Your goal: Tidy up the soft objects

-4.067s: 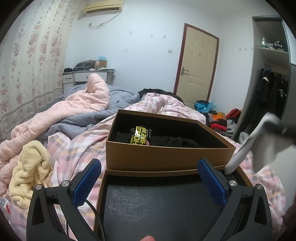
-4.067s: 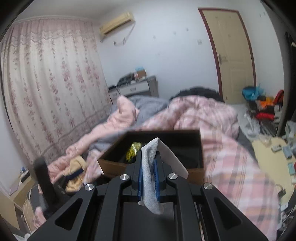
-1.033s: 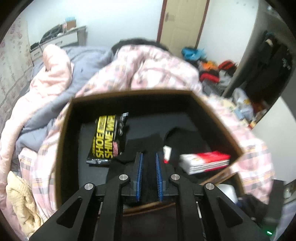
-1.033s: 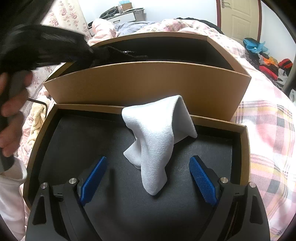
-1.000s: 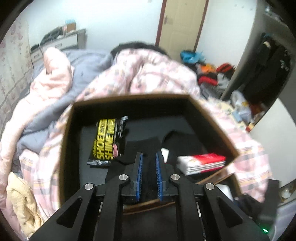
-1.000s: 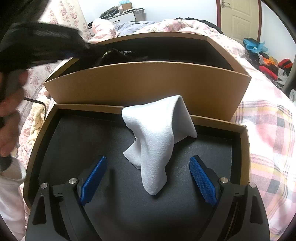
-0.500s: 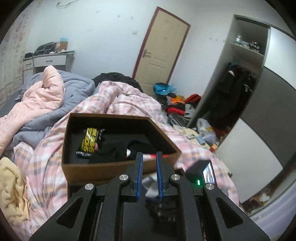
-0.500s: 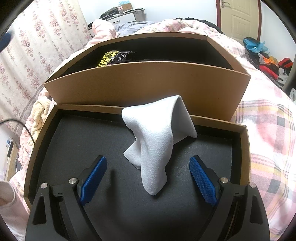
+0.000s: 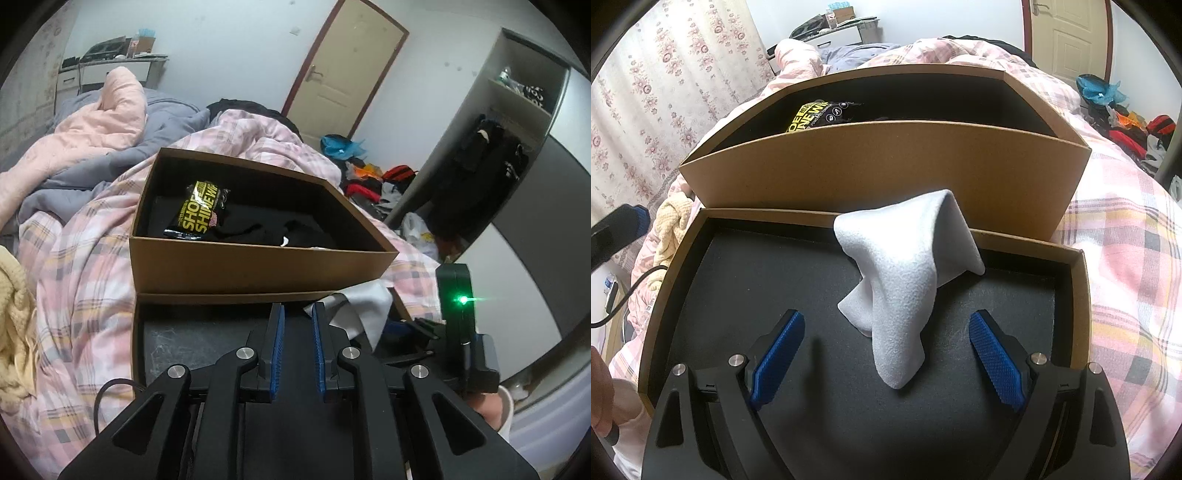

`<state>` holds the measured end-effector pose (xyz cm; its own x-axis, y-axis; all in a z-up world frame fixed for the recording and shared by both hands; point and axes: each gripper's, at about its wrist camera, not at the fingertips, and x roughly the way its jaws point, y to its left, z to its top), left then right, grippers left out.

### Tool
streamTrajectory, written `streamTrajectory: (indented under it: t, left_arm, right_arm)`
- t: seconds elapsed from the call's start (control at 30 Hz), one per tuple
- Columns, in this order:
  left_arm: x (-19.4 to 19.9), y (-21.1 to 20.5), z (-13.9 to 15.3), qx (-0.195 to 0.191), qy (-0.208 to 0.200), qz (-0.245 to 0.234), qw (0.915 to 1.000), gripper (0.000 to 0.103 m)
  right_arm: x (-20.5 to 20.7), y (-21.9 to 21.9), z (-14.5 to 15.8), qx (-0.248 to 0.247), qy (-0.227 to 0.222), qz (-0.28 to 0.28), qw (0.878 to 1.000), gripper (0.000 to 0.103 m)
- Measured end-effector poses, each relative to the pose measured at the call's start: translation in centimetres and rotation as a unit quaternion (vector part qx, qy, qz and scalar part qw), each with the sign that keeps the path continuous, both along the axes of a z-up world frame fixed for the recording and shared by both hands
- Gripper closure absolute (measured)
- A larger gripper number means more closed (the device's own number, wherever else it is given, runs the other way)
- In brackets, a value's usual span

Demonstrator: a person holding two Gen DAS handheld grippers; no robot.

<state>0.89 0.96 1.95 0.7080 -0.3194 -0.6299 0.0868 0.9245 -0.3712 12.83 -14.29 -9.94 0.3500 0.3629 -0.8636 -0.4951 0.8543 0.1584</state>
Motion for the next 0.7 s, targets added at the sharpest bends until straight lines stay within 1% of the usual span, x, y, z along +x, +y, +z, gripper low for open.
streamTrajectory:
  t: [0.07,0.2,0.33,0.47,0.63,0.7]
  left_arm:
    - [0.2,-0.3,-0.4,0.016,0.006,0.0,0.9999,0.093]
    - [1.0,-1.4,-1.9,0.026,0.029,-0.011,0.9992,0.093]
    - [1.7,-2.4,-3.5,0.053,0.05,-0.007,0.9973,0.093]
    - [2.5,-2.5,-4.8,0.056,0.068,-0.005,0.9961,0.093]
    - [3.7,-3.3,-7.3,0.072,0.112,-0.008,0.9911,0.093]
    - [4.1,-3.5,-8.3,0.066,0.133,-0.011,0.9888,0.093]
  right_arm:
    - [-0.1,0.1,0.0,0.0,-0.001,0.0,1.0,0.013]
    - [-0.1,0.1,0.0,0.0,-0.001,0.0,1.0,0.013]
    - [-0.1,0.1,0.0,0.0,-0.001,-0.001,1.0,0.013]
    - [-0.2,0.0,0.0,0.0,-0.001,-0.001,1.0,0.013]
    - [-0.2,0.0,0.0,0.0,-0.001,-0.001,1.0,0.013]
    - [-0.2,0.1,0.0,0.0,-0.002,-0.001,1.0,0.013]
